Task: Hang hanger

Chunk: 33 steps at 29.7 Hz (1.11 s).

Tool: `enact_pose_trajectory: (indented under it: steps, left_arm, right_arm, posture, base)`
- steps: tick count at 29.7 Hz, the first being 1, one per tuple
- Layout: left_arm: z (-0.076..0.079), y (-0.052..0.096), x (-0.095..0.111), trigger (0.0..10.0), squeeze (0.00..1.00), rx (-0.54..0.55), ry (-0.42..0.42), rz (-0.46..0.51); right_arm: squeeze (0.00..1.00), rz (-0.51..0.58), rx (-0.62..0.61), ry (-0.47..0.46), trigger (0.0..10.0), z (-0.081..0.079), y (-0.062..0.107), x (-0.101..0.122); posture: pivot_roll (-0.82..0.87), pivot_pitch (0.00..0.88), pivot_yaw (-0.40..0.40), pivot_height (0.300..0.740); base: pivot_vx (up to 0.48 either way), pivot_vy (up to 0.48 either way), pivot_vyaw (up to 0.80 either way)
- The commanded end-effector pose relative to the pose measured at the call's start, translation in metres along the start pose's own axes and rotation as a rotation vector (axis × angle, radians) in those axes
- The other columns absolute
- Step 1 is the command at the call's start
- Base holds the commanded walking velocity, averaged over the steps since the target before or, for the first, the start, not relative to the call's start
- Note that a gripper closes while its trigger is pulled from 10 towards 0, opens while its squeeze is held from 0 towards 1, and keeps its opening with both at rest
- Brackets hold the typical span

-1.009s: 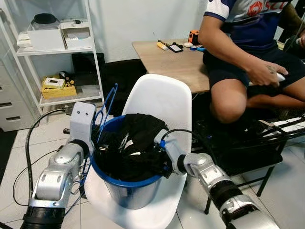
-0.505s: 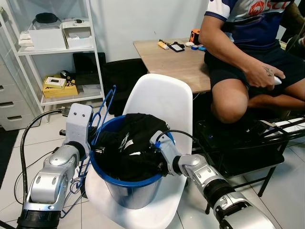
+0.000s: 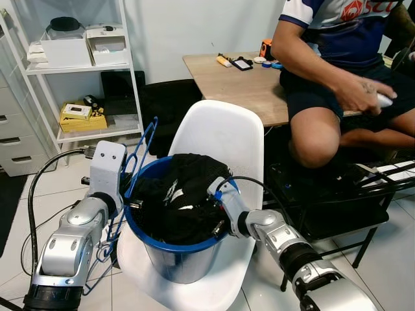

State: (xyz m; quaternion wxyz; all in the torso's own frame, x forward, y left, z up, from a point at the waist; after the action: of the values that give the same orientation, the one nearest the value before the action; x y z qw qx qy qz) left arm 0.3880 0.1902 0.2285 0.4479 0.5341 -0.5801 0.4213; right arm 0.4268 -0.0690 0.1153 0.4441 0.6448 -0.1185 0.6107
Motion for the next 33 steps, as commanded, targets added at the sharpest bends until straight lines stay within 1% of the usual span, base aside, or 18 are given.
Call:
enact_pose_trajectory:
  steps: [1,3,5,6,7,8,9,11,12,14,15,18,26,28,30,31,32,33]
  left_arm:
    - [0.000,0.001,-0.001,10.0,0.00,0.002,-0.004,-0.006]
    - [0.001,0.000,0.000,10.0,0.00,0.003,0.003,-0.002]
    - [0.004,-0.002,0.001,10.0,0.00,-0.001,0.013,0.005]
    - [0.004,-0.002,0.001,10.0,0.00,-0.001,0.013,0.005]
    - [0.005,-0.002,0.002,10.0,0.00,-0.003,0.016,0.007]
    - [0.006,-0.004,0.002,10.0,0.00,-0.006,0.020,0.010]
    - [0.006,-0.004,0.002,10.0,0.00,-0.006,0.020,0.010]
    - [0.010,-0.006,0.002,10.0,0.00,-0.013,0.026,0.014]
    - [0.010,-0.006,0.002,10.0,0.00,-0.013,0.026,0.014]
    - [0.013,-0.009,0.003,10.0,0.00,-0.020,0.033,0.019]
    - [0.013,-0.009,0.003,10.0,0.00,-0.020,0.033,0.019]
    - [0.016,-0.011,0.003,10.0,0.00,-0.024,0.037,0.023]
    - [0.015,-0.012,0.004,10.0,0.00,-0.019,0.039,0.033]
    - [0.013,-0.012,0.005,10.0,0.00,-0.012,0.040,0.039]
    - [0.012,-0.011,0.005,10.0,0.00,-0.008,0.040,0.042]
    - [0.011,-0.012,0.007,10.0,0.00,-0.008,0.041,0.048]
    - [0.011,-0.012,0.007,10.0,0.00,-0.008,0.041,0.048]
    - [0.011,-0.012,0.008,10.0,0.00,-0.009,0.042,0.052]
  right_arm:
    - [0.00,0.028,-0.076,-0.024,0.0,0.015,0.005,0.002]
    - [0.00,0.172,-0.194,0.008,0.0,0.037,0.017,0.037]
    - [0.00,0.447,-0.419,0.095,0.0,0.072,0.055,0.104]
    - [0.00,0.447,-0.419,0.095,0.0,0.072,0.055,0.104]
    - [0.00,0.543,-0.493,0.119,0.0,0.082,0.073,0.125]
    - [0.00,0.662,-0.575,0.147,10.0,0.090,0.098,0.151]
    - [0.00,0.662,-0.575,0.147,10.0,0.090,0.098,0.151]
    - [0.00,0.831,-0.664,0.184,10.0,0.094,0.136,0.185]
    - [0.00,0.831,-0.664,0.184,10.0,0.094,0.136,0.185]
    - [0.00,0.968,-0.715,0.225,10.0,0.090,0.166,0.214]
    - [0.00,0.968,-0.715,0.225,10.0,0.090,0.166,0.214]
    - [0.00,1.070,-0.770,0.274,10.0,0.086,0.189,0.236]
    - [0.00,1.110,-0.792,0.286,10.0,0.084,0.198,0.247]
    - [0.00,1.203,-0.829,0.303,10.0,0.078,0.217,0.258]
    - [0.00,1.322,-0.889,0.351,10.0,0.068,0.246,0.273]
    - [0.00,1.401,-0.932,0.431,10.0,0.057,0.268,0.288]
    - [0.00,1.401,-0.932,0.431,10.0,0.057,0.268,0.288]
    - [0.00,1.455,-0.960,0.488,10.0,0.049,0.283,0.297]
  posture:
    - [0.08,0.282,-0.019,0.740]
    - [0.07,0.280,-0.019,0.740]
    - [0.05,0.268,-0.017,0.740]
    - [0.05,0.268,-0.017,0.740]
    - [0.05,0.266,-0.016,0.740]
    - [0.04,0.257,-0.013,0.740]
    - [0.04,0.257,-0.013,0.740]
    - [0.03,0.250,-0.012,0.740]
    - [0.03,0.250,-0.012,0.740]
    - [0.02,0.235,-0.009,0.740]
    - [0.02,0.235,-0.009,0.740]
    - [0.02,0.221,-0.010,0.740]
    - [0.02,0.197,-0.020,0.740]
    - [0.02,0.194,-0.019,0.740]
    - [0.01,0.186,-0.015,0.740]
    - [0.00,0.178,-0.012,0.740]
    - [0.00,0.178,-0.012,0.740]
    - [0.00,0.175,-0.012,0.740]
  base:
    - [0.000,0.000,0.00]
    - [0.000,0.000,0.00]
    - [0.000,0.000,0.00]
    - [0.000,0.000,0.00]
    - [0.000,0.000,0.00]
    - [0.000,0.000,0.00]
    - [0.000,0.000,0.00]
    - [0.000,0.000,0.00]
    - [0.000,0.000,0.00]
    - [0.000,0.000,0.00]
    - [0.000,0.000,0.00]
    - [0.000,0.000,0.00]
    - [0.000,0.000,0.00]
    - [0.000,0.000,0.00]
    - [0.000,0.000,0.00]
    - [0.000,0.000,0.00]
    - [0.000,0.000,0.00]
    - [0.000,0.000,0.00]
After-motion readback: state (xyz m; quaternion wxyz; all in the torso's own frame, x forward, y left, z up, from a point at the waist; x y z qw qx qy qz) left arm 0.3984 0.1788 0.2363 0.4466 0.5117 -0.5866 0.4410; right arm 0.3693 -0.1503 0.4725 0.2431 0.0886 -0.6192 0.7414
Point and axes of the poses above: a point about 5 cm out from each wrist's last joint towards the gripper, its own y axis pointing back from the gripper into the wrist, its own x axis along the axis of the wrist's last joint, z = x × y, the point moved 6 cm from there along -y, pointing out of the wrist towards the gripper, and after that the axes turned 6 degrees about -y, right-handed, at the moved point
